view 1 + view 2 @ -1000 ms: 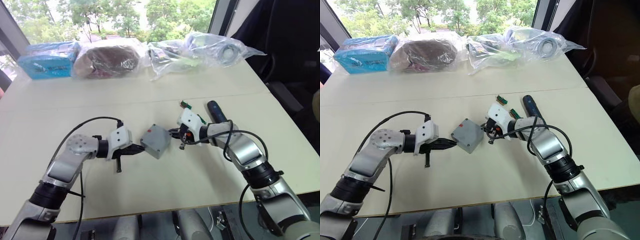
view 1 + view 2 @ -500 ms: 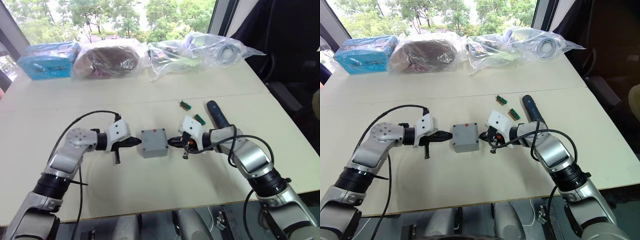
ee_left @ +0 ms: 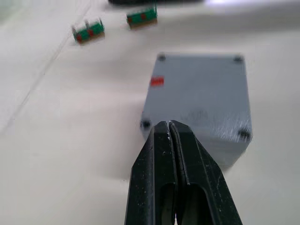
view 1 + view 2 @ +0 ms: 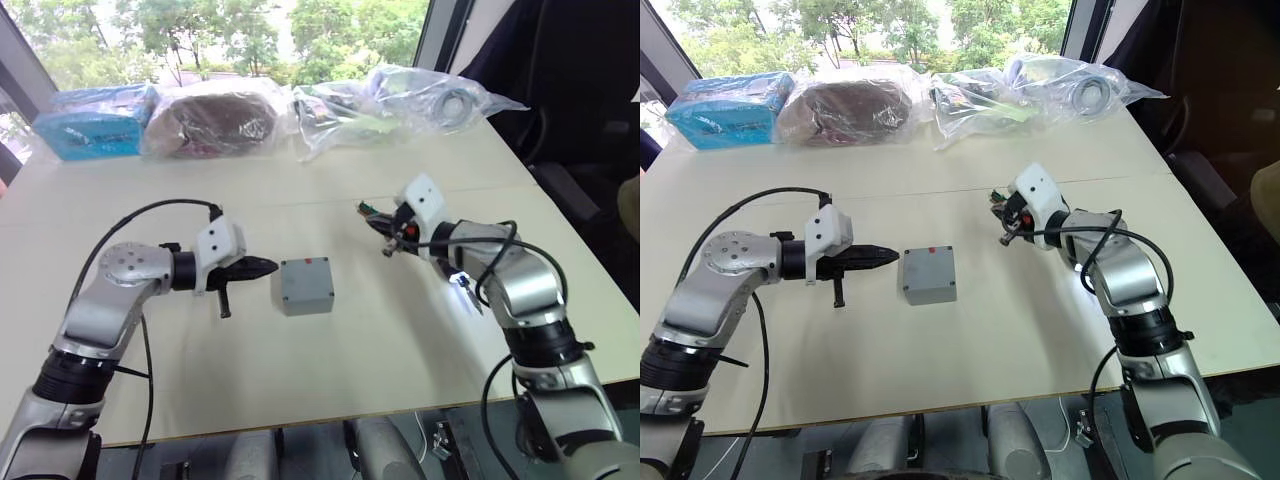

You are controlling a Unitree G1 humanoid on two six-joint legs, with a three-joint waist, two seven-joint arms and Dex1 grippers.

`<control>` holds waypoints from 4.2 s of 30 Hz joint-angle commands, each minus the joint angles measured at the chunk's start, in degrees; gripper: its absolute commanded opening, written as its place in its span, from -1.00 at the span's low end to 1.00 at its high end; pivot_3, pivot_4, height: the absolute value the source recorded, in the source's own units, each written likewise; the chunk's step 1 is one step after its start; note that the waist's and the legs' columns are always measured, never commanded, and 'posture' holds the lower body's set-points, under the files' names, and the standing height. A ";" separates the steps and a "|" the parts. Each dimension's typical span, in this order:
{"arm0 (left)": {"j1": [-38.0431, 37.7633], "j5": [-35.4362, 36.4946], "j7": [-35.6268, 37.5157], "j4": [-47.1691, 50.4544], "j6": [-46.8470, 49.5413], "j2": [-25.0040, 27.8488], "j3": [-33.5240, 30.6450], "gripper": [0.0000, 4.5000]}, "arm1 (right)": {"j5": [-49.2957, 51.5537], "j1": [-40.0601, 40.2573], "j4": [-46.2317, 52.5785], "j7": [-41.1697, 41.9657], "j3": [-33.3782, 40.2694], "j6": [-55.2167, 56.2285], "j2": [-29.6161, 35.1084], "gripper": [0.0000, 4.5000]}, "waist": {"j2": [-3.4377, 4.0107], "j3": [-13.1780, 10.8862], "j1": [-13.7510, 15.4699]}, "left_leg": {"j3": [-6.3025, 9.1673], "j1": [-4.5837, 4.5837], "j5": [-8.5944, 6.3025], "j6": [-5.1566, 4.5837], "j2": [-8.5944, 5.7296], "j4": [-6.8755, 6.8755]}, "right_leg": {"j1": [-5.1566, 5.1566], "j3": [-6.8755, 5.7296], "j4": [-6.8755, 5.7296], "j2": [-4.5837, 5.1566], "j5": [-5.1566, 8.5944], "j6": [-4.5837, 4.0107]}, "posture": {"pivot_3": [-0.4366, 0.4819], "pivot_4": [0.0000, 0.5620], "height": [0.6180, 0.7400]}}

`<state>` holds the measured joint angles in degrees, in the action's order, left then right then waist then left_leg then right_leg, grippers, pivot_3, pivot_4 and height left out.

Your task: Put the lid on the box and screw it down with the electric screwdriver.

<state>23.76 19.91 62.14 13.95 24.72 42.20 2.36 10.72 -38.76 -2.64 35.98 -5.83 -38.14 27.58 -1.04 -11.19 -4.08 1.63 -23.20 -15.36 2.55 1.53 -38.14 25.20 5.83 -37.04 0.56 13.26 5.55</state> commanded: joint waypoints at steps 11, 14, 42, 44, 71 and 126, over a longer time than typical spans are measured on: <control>6.56 2.50 -6.81 5.57 4.73 -2.13 -1.51 -1.00 | -3.68 -17.26 -38.55 0.58 2.02 18.13 -5.89 0.74 | 0.00 0.00 -0.21 | 0.01 0.03 0.02 0.02 -0.03 0.02 | -0.01 0.02 -0.04 0.00 -0.01 0.00 | -0.05 -0.47 1.00; 6.61 2.49 -7.03 5.79 4.81 -2.12 -1.29 -1.00 | -3.54 -19.90 -44.06 1.17 2.85 19.77 -6.80 0.74 | 0.00 0.00 -0.22 | 0.02 0.05 0.02 0.02 -0.02 0.06 | 0.00 0.02 -0.06 0.00 -0.01 0.00 | -0.05 -0.47 1.00; 4.92 2.84 -7.01 6.68 4.82 -1.01 -1.42 -1.00 | -5.80 -26.08 -59.99 1.62 5.69 27.28 -9.27 0.14 | 0.02 -0.01 -0.34 | 0.02 0.04 0.02 0.04 -0.04 0.05 | -0.01 0.02 -0.06 0.01 -0.01 -0.01 | -0.05 -0.47 1.00; 4.93 2.83 -7.00 6.63 4.78 -1.08 -1.35 -1.00 | -5.87 -26.36 -60.22 1.58 5.83 27.33 -9.39 -0.02 | 0.02 -0.01 -0.38 | 0.02 0.04 0.02 0.03 -0.04 0.05 | -0.01 0.02 -0.06 0.01 -0.01 -0.01 | -0.05 -0.47 1.00; 4.61 2.66 -7.44 6.92 4.83 -1.46 -0.94 -1.00 | -7.01 -27.15 -62.28 0.99 6.70 27.87 -9.33 -0.98 | 0.02 -0.01 -1.75 | 0.05 0.04 0.02 0.04 -0.04 0.06 | -0.01 0.02 -0.07 0.01 -0.01 0.00 | -0.05 -0.47 1.00; -4.25 3.73 -4.37 8.82 3.69 3.43 -2.74 -1.00 | 9.50 -3.46 16.70 5.41 -7.81 -21.17 -2.27 -0.98 | 0.00 0.00 -1.34 | 0.07 -0.02 0.03 0.04 -0.02 0.05 | 0.06 0.00 -0.07 0.00 0.02 0.00 | -0.05 -0.47 1.00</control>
<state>19.75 22.72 57.70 20.85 28.45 44.99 1.04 20.34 -41.85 13.33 41.39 -13.81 -60.94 25.21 -1.03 -11.19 -5.42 1.69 -23.23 -15.34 2.58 1.51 -38.09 25.26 5.83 -37.10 0.56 13.28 5.56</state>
